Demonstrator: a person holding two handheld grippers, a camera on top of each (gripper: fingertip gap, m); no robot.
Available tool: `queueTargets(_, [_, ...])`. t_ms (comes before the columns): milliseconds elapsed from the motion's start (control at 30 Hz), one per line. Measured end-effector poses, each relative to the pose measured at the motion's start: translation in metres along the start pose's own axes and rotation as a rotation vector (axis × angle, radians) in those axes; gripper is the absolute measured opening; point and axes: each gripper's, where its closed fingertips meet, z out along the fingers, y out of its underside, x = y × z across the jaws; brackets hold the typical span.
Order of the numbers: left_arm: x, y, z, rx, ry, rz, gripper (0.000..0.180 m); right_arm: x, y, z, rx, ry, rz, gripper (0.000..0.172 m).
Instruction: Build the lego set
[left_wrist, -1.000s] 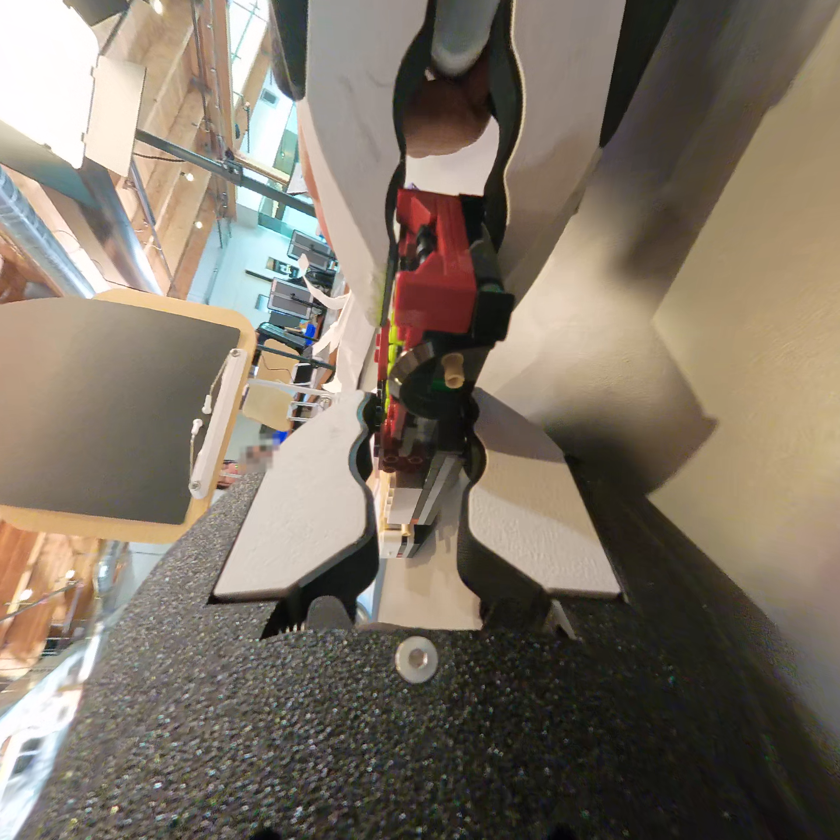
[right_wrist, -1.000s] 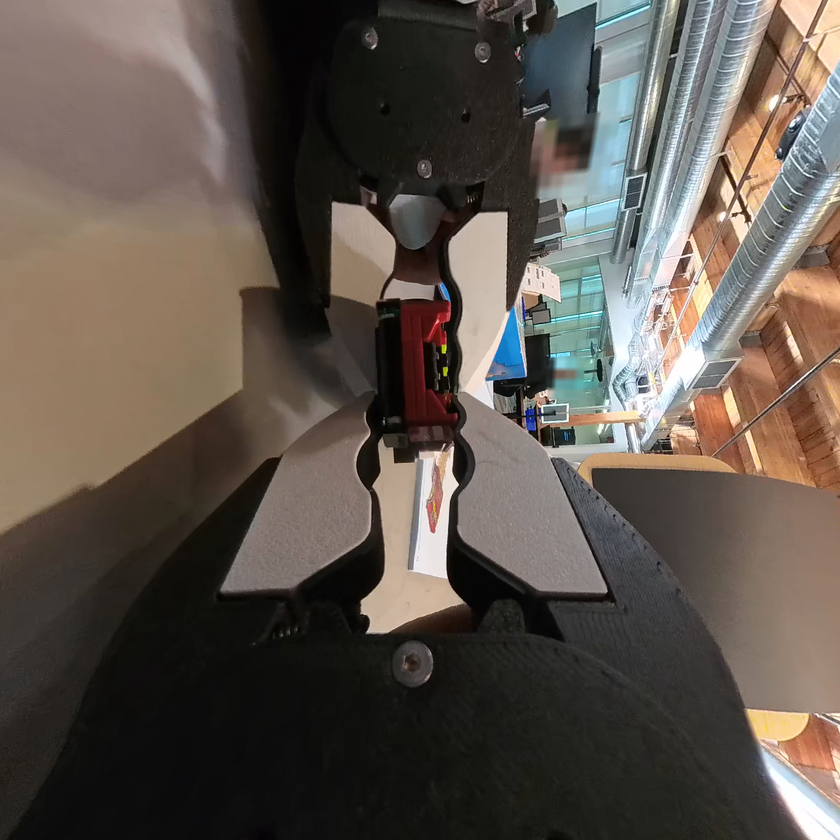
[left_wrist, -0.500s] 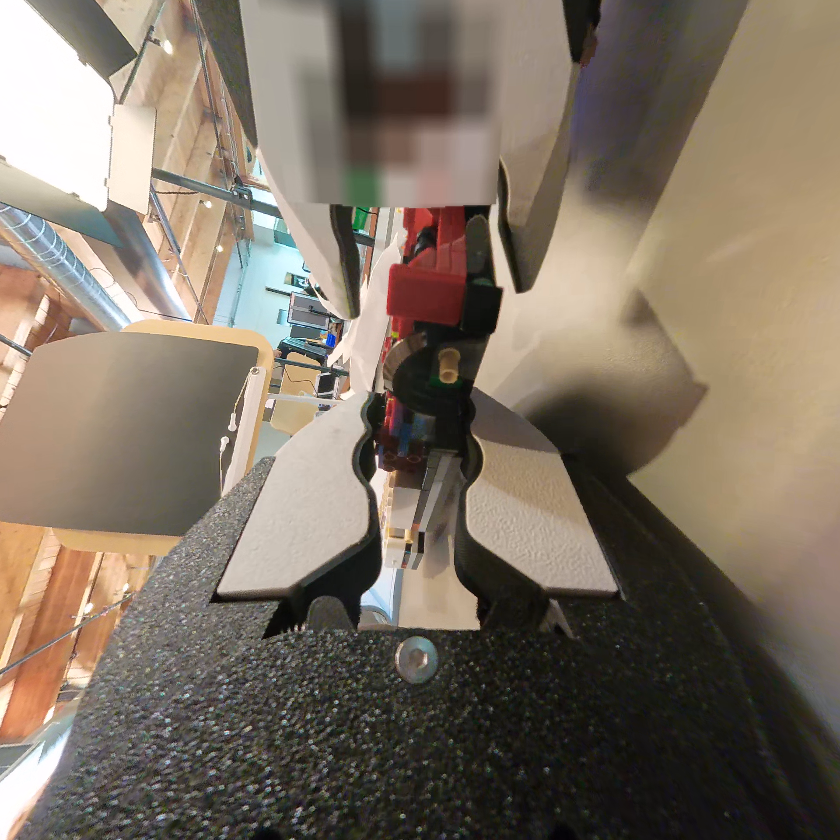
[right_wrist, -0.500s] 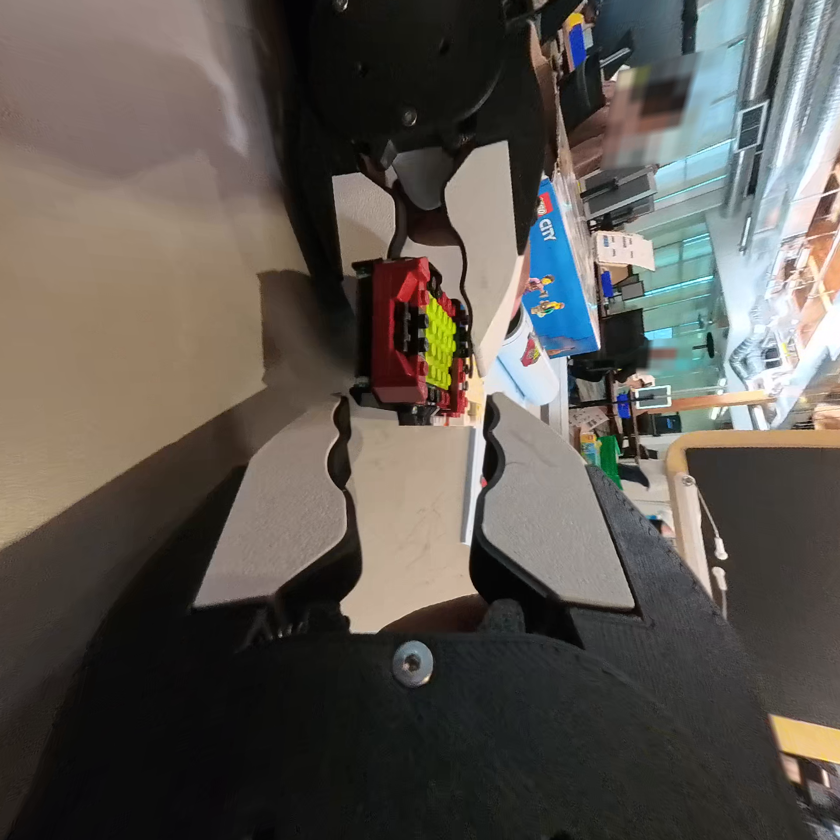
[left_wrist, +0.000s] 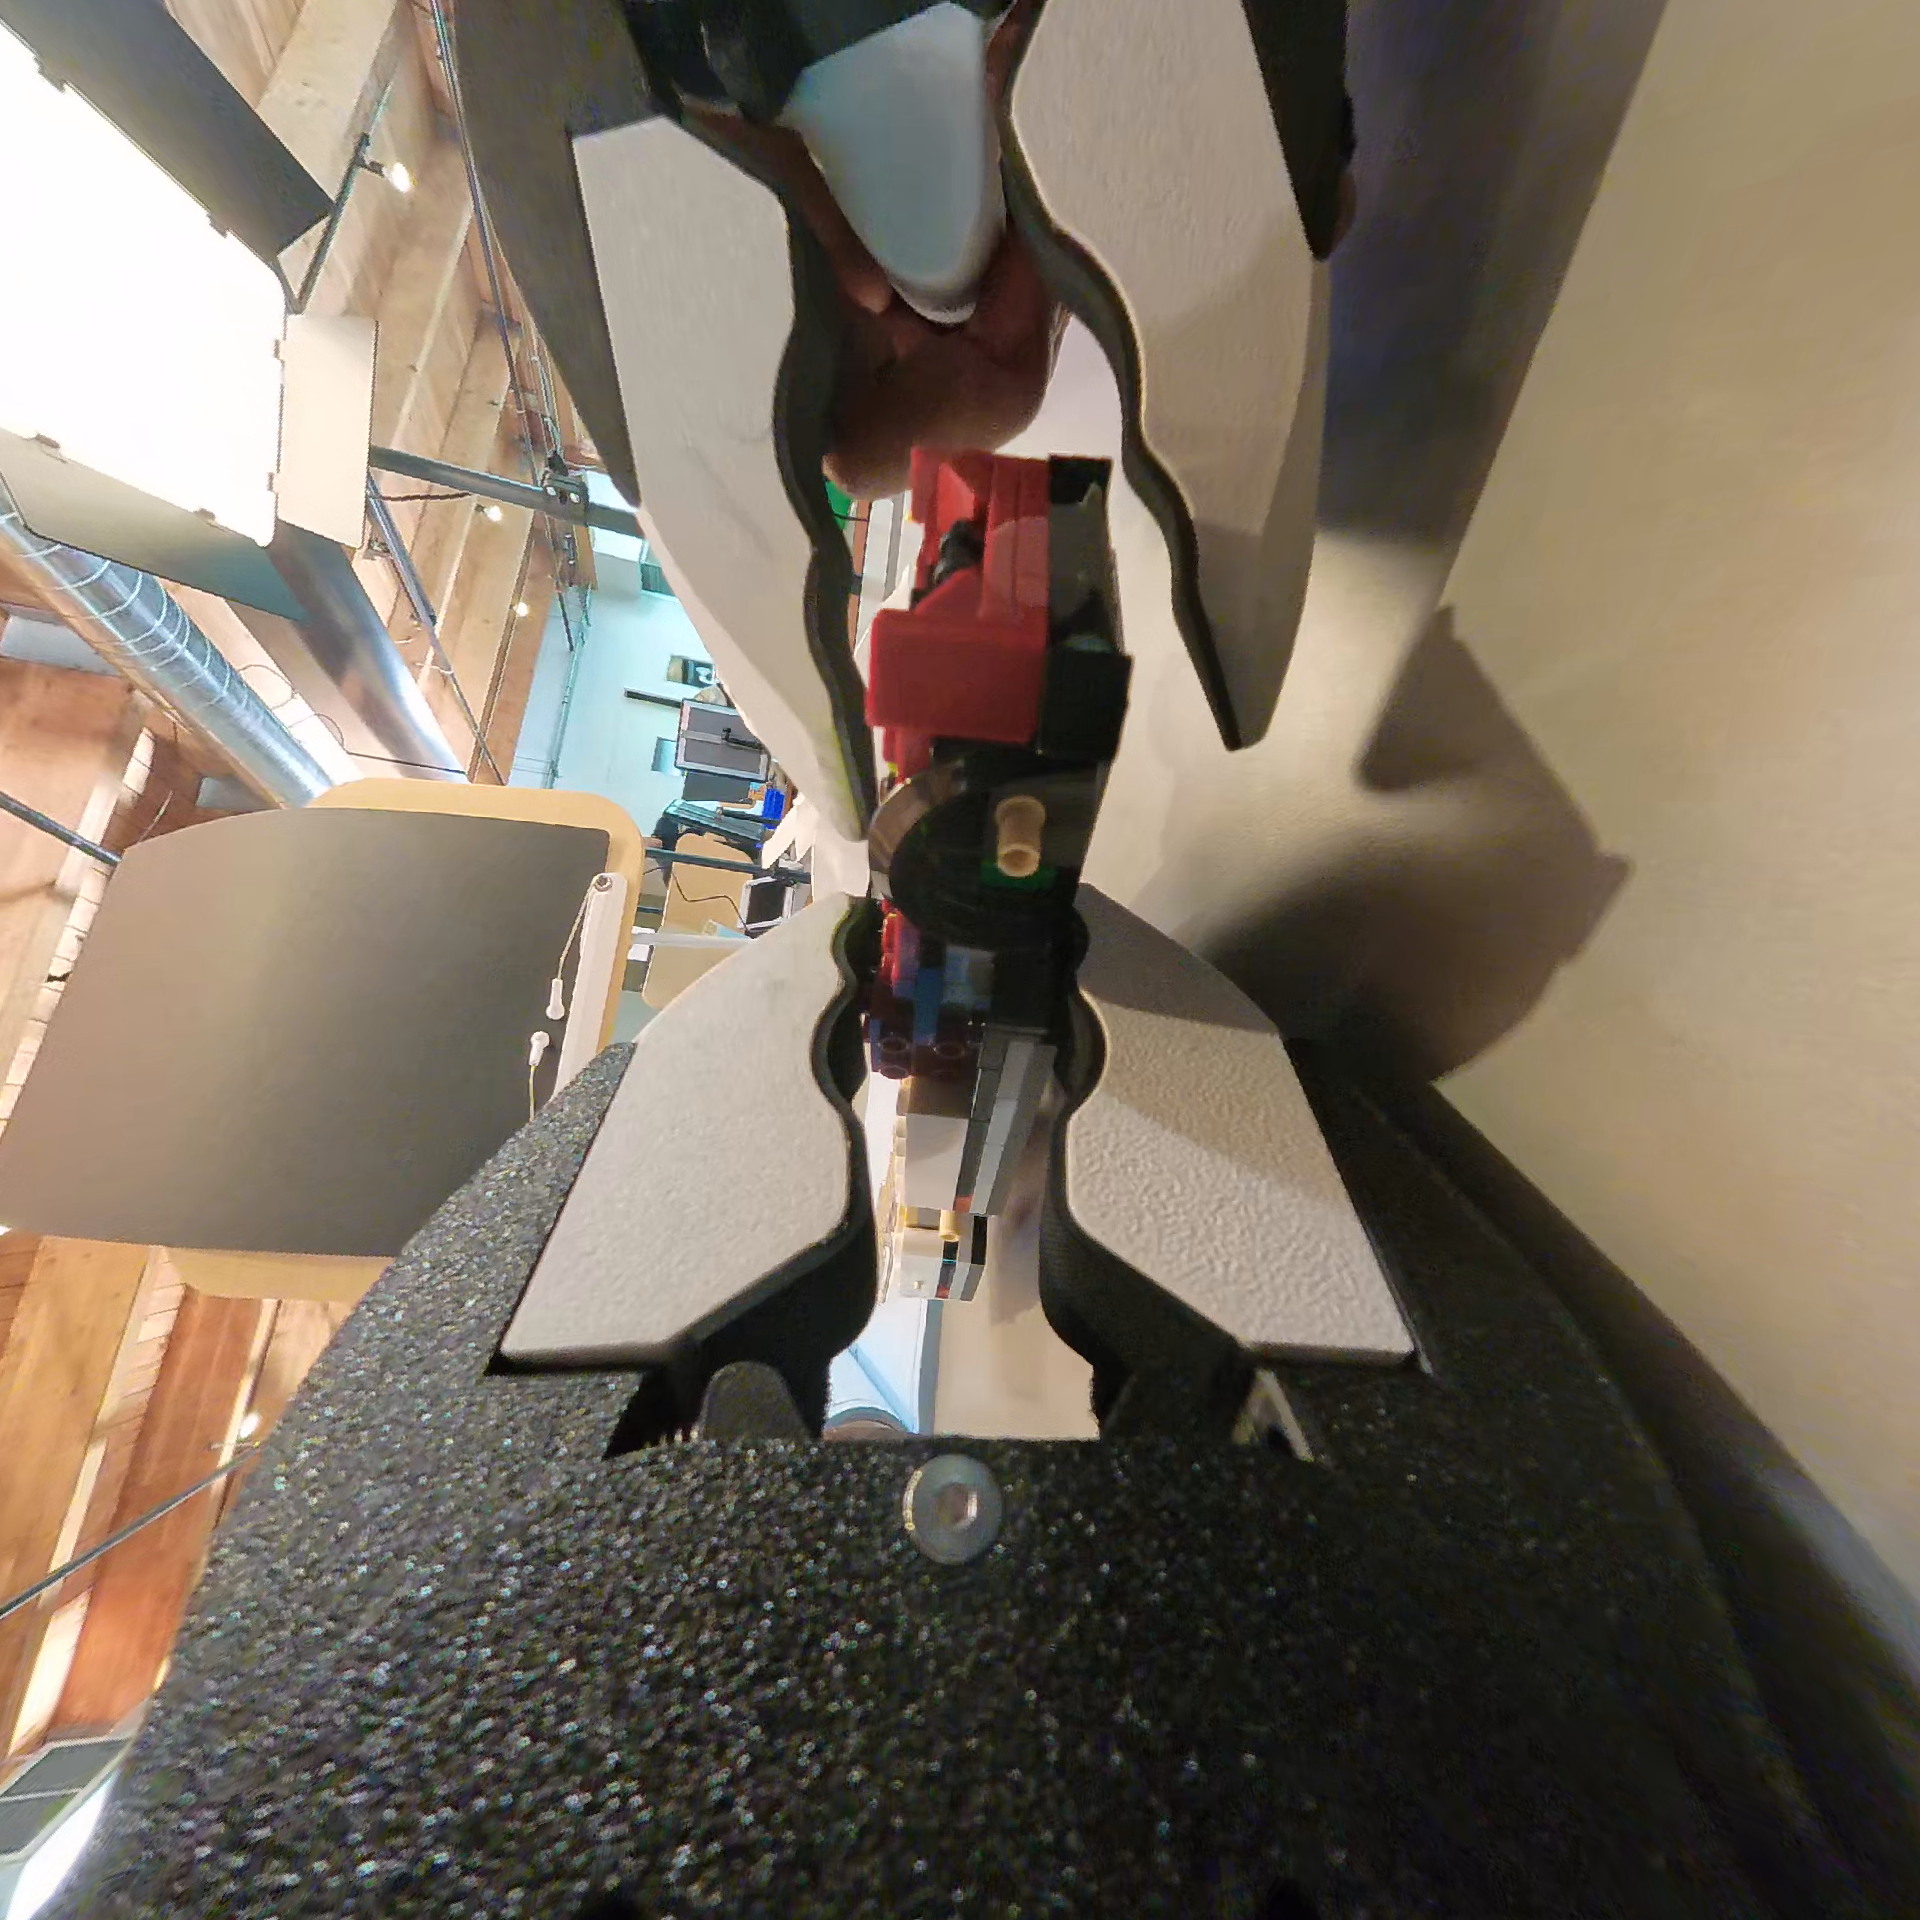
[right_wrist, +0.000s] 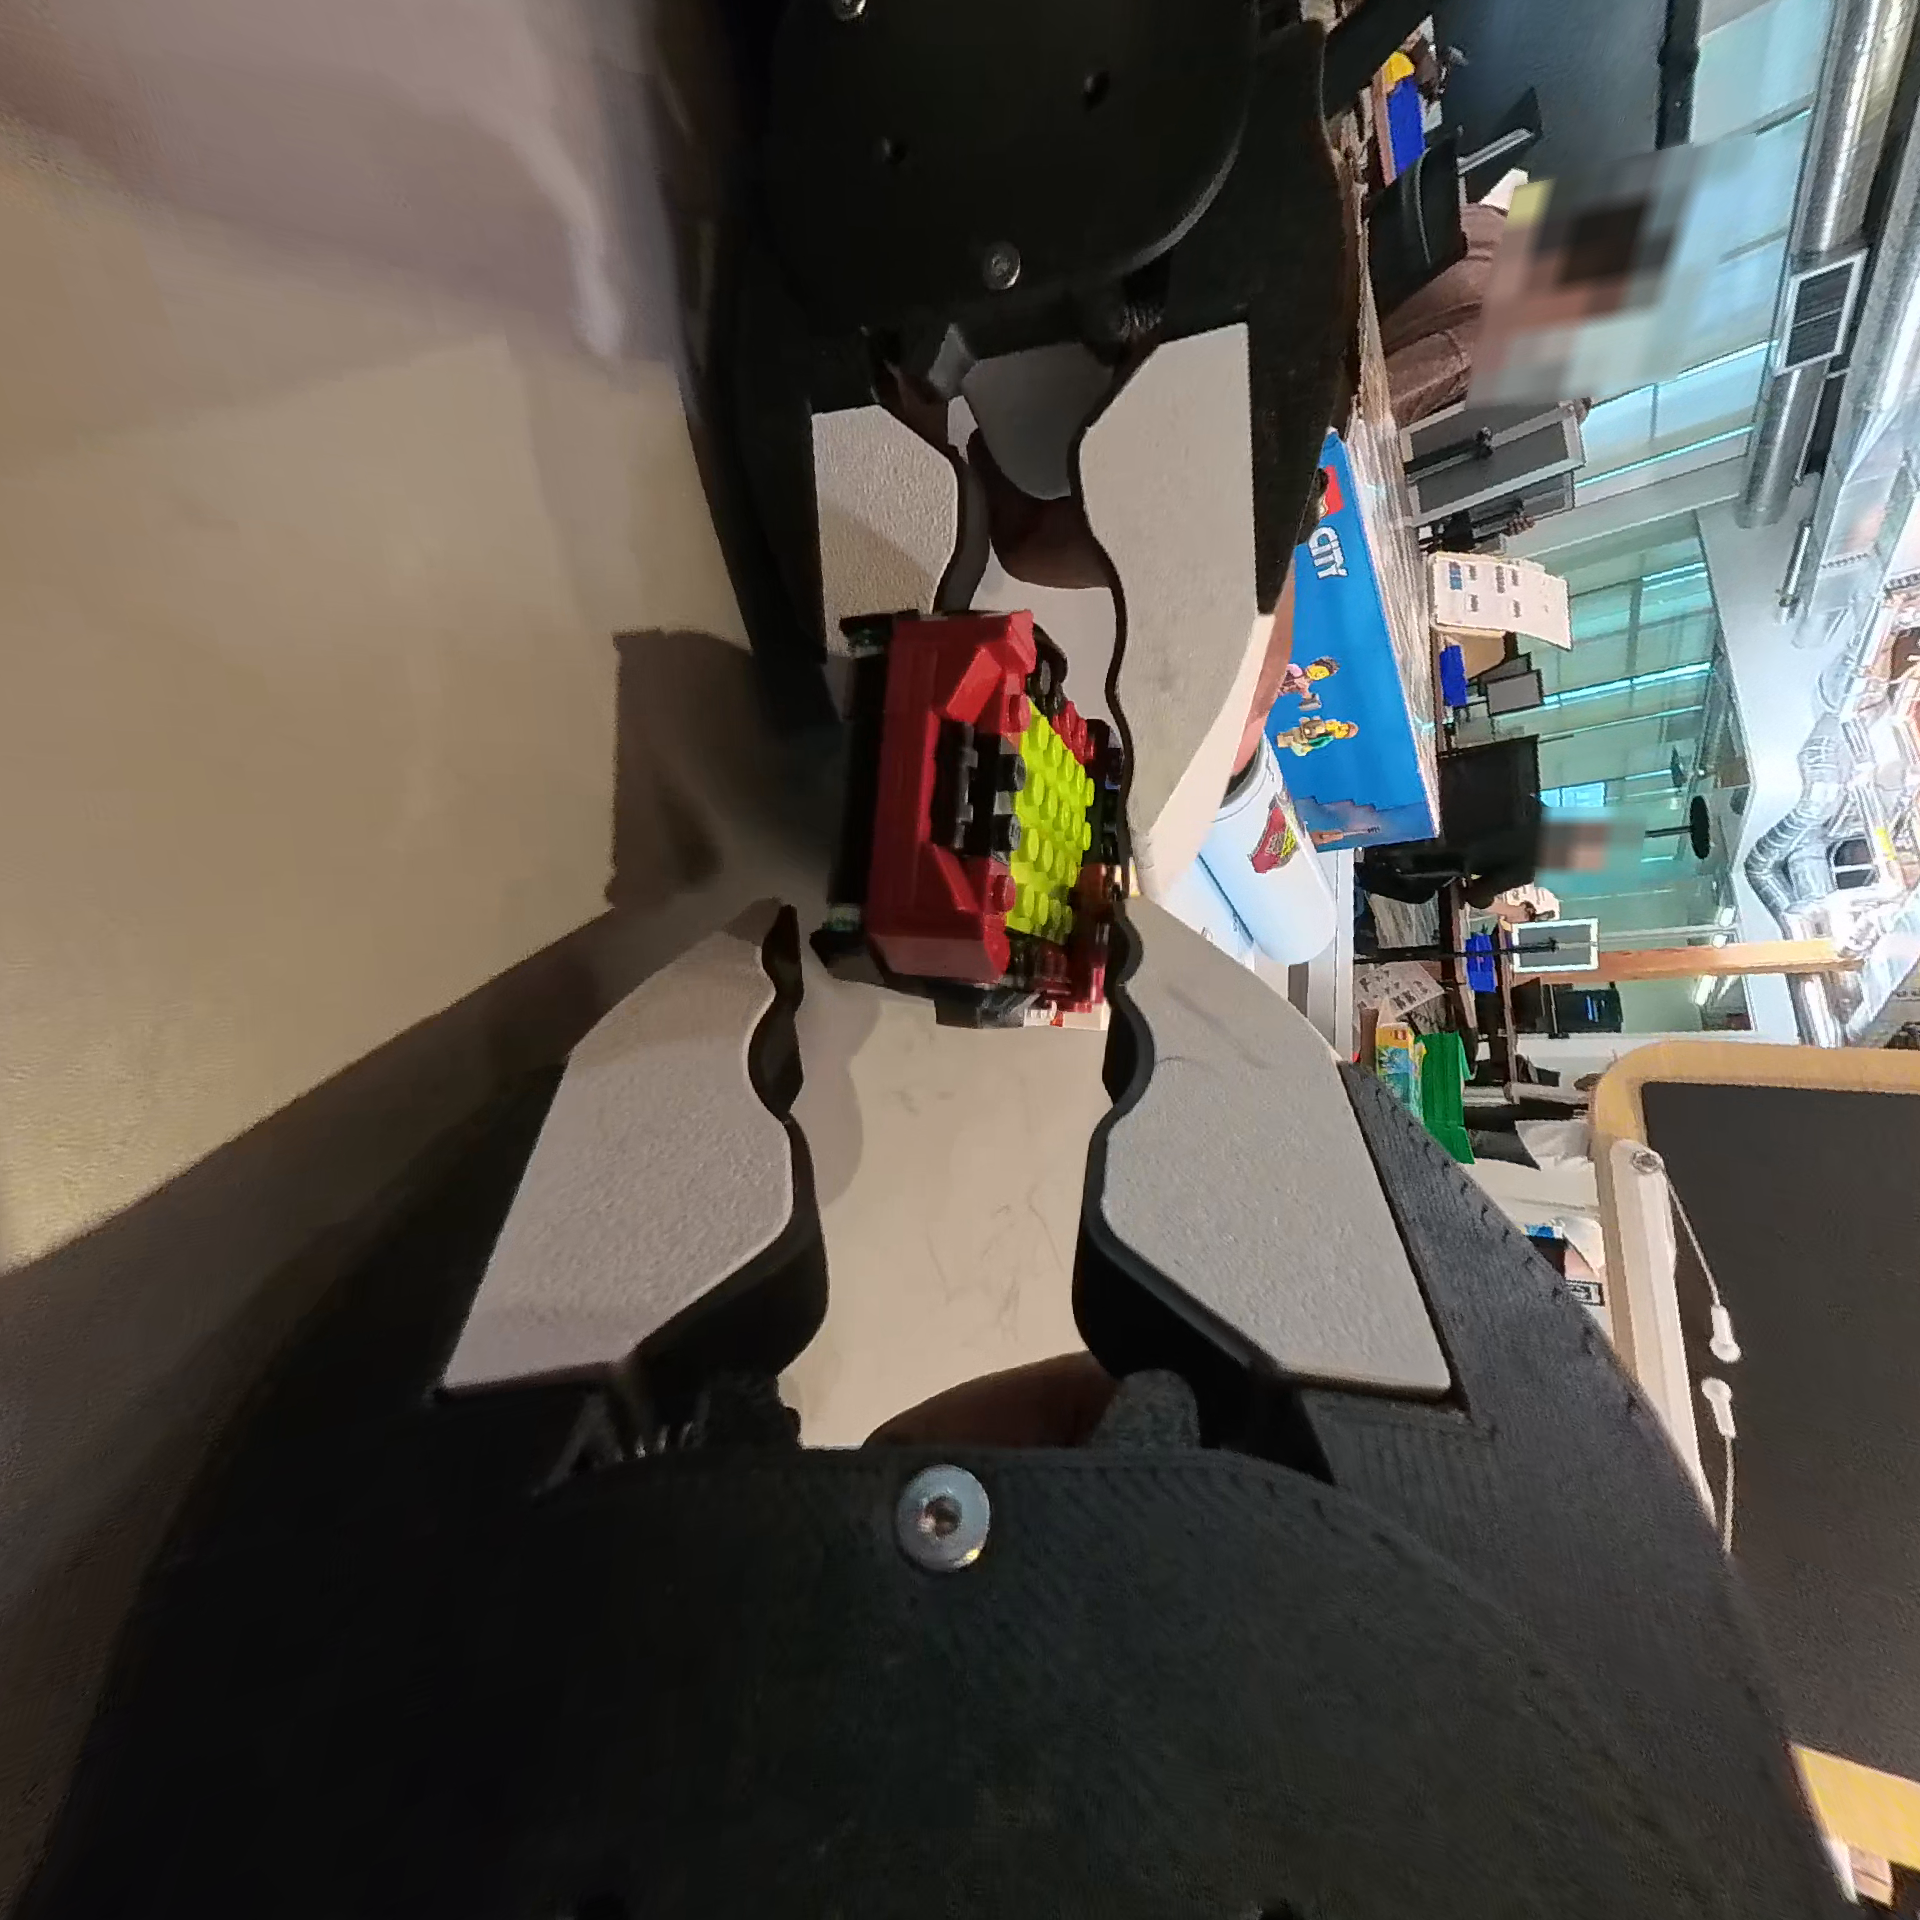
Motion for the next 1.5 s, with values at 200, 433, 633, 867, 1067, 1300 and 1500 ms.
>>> queueTargets(200, [0.0, 0.001, 0.0, -0.002, 0.003, 0.002, 0.034, 0.002, -0.001, 0.001, 0.006, 0.013, 0.004, 0.054])
queueTargets(433, [0.0, 0.0, 0.0, -0.004, 0.005, 0.003, 0.034, 0.004, 0.0, 0.0, 0.005, 0.032, -0.015, 0.048])
queueTargets(633, [0.0, 0.0, -0.001, -0.005, 0.004, 0.003, 0.033, 0.005, 0.0, -0.001, 0.001, 0.039, -0.035, 0.046])
queueTargets(867, [0.0, 0.001, -0.001, -0.006, 0.002, 0.005, 0.033, 0.007, 0.001, -0.001, -0.003, 0.047, -0.067, 0.044])
queueTargets(1067, [-0.001, 0.0, -0.002, -0.003, 0.0, 0.002, 0.033, 0.009, 0.001, -0.002, -0.004, 0.061, -0.093, 0.04])
queueTargets(1300, [0.0, 0.001, -0.003, -0.006, -0.001, -0.002, 0.033, 0.01, 0.002, 0.0, 0.003, 0.074, -0.063, 0.041])
queueTargets(1500, [-0.005, 0.002, -0.005, 0.007, -0.017, -0.051, 0.033, 0.015, 0.007, -0.001, 0.003, 0.086, 0.013, 0.06])
